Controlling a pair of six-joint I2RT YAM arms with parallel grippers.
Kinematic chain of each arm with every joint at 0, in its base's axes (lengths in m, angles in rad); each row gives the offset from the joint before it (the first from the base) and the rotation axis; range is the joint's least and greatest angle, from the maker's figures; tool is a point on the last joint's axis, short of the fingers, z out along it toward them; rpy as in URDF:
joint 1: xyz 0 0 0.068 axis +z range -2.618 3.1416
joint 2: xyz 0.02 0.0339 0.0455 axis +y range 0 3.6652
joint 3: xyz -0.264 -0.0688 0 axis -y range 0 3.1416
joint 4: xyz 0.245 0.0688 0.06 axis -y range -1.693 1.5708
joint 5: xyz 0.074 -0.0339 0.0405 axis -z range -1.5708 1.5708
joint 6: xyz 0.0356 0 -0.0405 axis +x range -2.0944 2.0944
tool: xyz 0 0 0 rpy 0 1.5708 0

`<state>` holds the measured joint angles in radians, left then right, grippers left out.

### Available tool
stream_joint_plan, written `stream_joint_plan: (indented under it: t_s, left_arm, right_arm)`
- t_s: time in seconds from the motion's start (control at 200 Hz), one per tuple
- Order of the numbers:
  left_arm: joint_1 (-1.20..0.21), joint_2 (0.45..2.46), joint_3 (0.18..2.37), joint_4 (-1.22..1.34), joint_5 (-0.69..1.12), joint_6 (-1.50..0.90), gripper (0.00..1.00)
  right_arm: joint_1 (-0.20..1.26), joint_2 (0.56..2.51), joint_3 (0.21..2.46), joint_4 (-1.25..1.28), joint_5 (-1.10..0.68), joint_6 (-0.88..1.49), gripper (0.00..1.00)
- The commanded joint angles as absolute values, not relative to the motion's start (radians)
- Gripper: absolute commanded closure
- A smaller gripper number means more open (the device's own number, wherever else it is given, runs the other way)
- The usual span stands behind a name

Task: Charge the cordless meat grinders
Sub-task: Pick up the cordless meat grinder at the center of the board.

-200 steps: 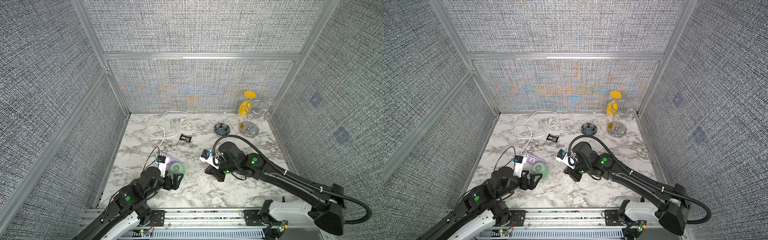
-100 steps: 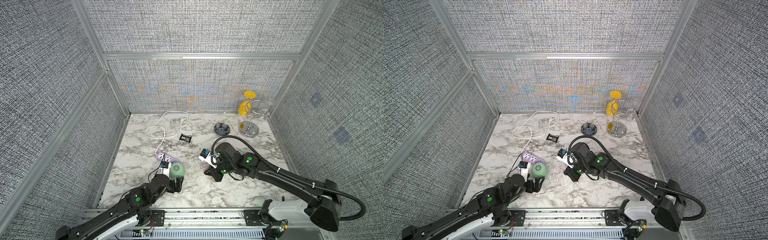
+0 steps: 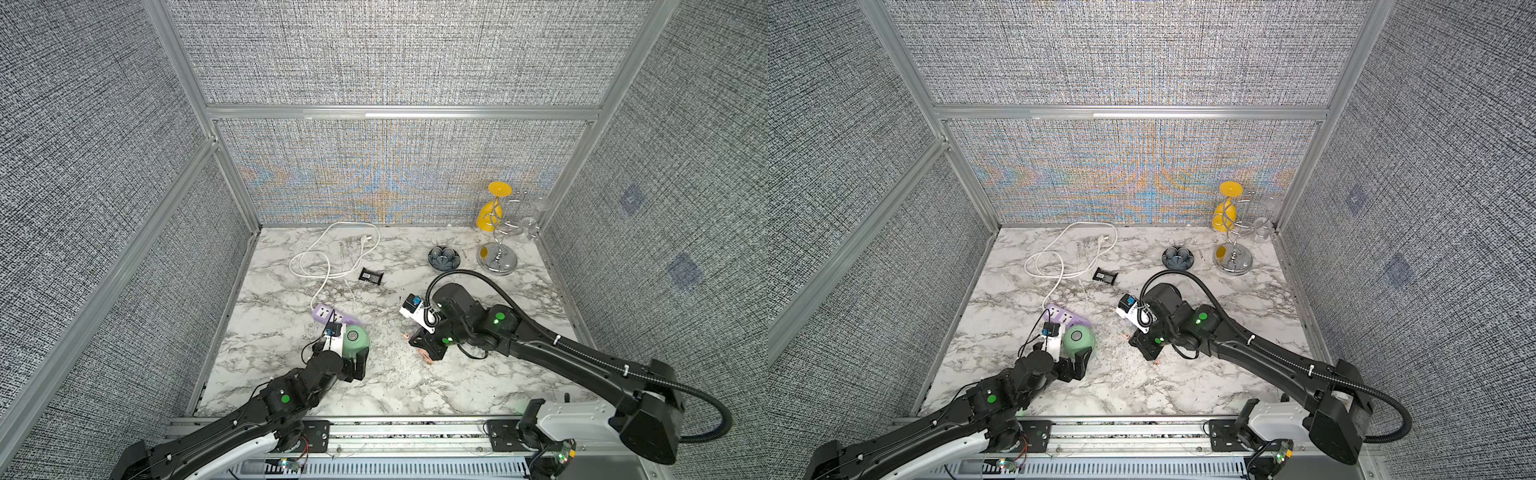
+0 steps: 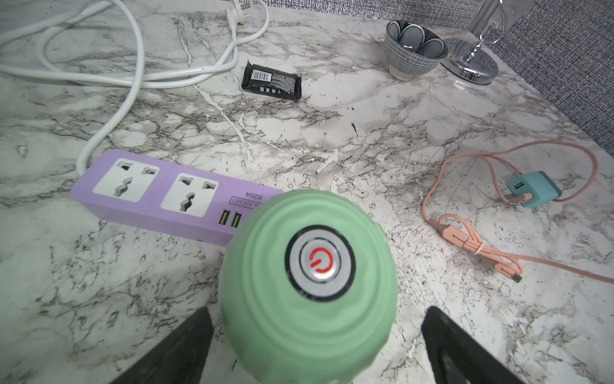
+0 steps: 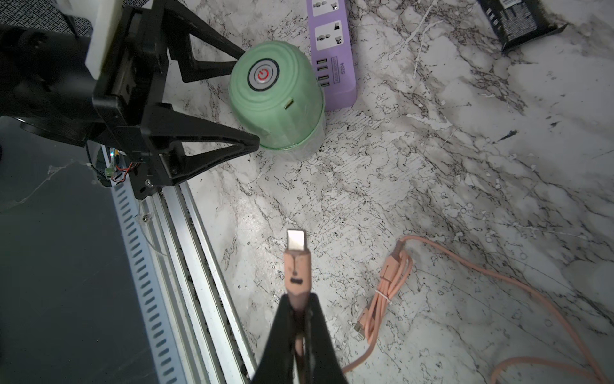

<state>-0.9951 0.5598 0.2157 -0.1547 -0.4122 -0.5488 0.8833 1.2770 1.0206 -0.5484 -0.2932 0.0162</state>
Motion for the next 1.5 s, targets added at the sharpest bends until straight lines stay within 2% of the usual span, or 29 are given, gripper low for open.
stream_joint_plan:
  t_s: [0.0, 0.71, 1.496]
  left_arm:
    - [-0.998, 0.564, 0.203, -0.068, -0.434, -0.522, 0.01]
    - [-1.005, 0.802, 0.178, 0.200, -0.563, -0.445, 0.01]
    - [-1.008, 0.886, 0.146, 0.284, -0.620, -0.429, 0.01]
  right_arm:
    - [0.882, 1.282, 1.025, -0.528, -0.299, 0.028, 1.00]
    - [0.868, 1.290, 1.026, -0.532, -0.314, 0.032, 1.00]
    - [0.861, 1.301, 1.029, -0.530, -0.335, 0.047, 1.00]
